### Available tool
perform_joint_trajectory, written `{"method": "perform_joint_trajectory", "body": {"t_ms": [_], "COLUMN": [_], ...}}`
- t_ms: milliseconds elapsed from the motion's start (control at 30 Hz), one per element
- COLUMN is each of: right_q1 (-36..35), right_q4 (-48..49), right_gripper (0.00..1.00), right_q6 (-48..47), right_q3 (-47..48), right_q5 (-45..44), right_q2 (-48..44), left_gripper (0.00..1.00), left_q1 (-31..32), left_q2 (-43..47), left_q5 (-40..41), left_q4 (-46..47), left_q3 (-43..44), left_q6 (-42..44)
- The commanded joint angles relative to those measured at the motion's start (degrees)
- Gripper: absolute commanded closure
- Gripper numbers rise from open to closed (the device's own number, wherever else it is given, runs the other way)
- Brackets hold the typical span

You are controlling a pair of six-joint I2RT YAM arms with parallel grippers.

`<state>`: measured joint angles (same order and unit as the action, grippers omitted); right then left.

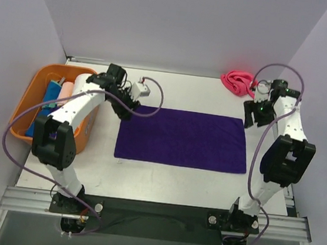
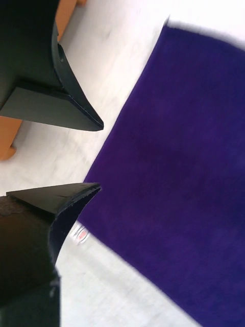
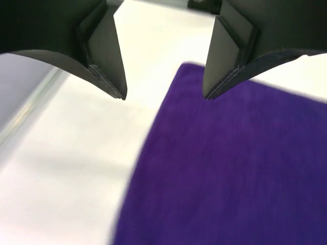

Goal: Roll the towels
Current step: Flatten the towel

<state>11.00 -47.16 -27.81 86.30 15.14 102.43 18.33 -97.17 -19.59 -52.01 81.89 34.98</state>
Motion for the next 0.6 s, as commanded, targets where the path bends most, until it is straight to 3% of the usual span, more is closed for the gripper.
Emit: {"method": "perform_joint_trajectory", "body": {"t_ms": [0,133,200,567], "right_q1": [1.4,1.4,1.4,0.4], "right_q4": [-3.4,-3.6,-3.6,-2.8], "right_gripper": [0.42,0.60,0.64,0.65], "right_q6": [4.1,7.2,8.7,11.4], "right_q3": [9.5,22.5,25.9,36.0], "right_q5": [2.6,1.2,1.1,2.3], "right_q2": [7.4,16.7,21.4,34.1], "left_gripper": [0.45,0.45,0.45,0.38], "left_q1": [-3.9,-6.6,-7.2,-9.1], "left_q2": [-7.1,-13.7,-17.2,-24.4], "left_q5": [-4.2,-4.8,-4.4,-2.3], "left_q4": [-0.5,2.3,3.0,4.9], "left_q3": [9.1,16.4,18.6,23.8], "left_q6": [-2.1,-5.1,-6.1,-6.7]}}
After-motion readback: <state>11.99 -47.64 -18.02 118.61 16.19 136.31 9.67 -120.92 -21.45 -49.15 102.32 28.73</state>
